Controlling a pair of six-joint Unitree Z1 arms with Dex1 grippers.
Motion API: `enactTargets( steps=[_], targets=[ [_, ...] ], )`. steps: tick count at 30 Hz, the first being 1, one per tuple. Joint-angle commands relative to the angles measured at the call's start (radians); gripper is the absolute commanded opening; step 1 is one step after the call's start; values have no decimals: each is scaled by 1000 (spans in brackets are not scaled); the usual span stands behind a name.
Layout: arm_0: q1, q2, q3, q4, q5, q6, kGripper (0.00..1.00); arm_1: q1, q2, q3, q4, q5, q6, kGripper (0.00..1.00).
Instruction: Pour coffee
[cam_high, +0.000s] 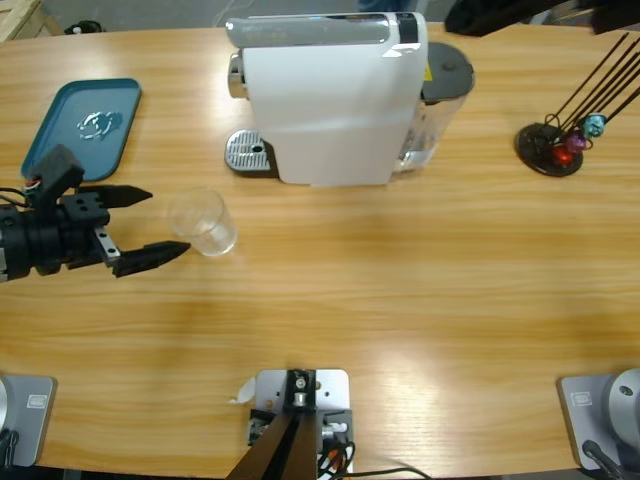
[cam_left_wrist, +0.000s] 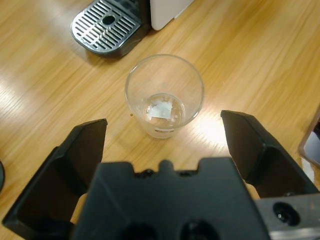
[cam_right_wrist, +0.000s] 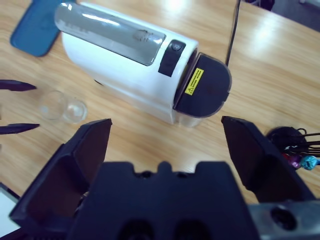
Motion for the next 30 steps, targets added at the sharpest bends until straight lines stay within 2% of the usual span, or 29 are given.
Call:
enactTargets(
  steps=[1,5,10,14,16,19,21,22,23,30],
  targets=[
    [-10,120,19,-62,20,9,954,-10,-78,53,-6,2,-11,1000],
    [-10,180,-6,-120,23,7,947,-10,-78,62,-7,2,-11,1000],
    [-20,214,24,-187,-53,10,945,-10,-74,72,-8,2,-11,1000],
    [-20,247,22,-225,-64,10,940,-10,-60,82,-17,8,-11,1000],
    [-20,271,24,-231,-59,12,792,-10,-58,81,-20,8,-11,1000],
    [-20,280,27,-231,-37,20,433,-14,-58,82,-22,11,-11,1000],
    [-21,281,31,-230,-34,23,291,-16,-57,83,-22,16,-11,1000],
    [-22,280,35,-230,-26,23,100,-17,-57,84,-24,16,-11,1000],
    [-22,279,37,-229,-23,23,21,-17,-57,84,-26,17,-10,1000],
    [-15,195,29,-192,43,20,0,-19,-61,101,-29,17,-3,1000]
  ],
)
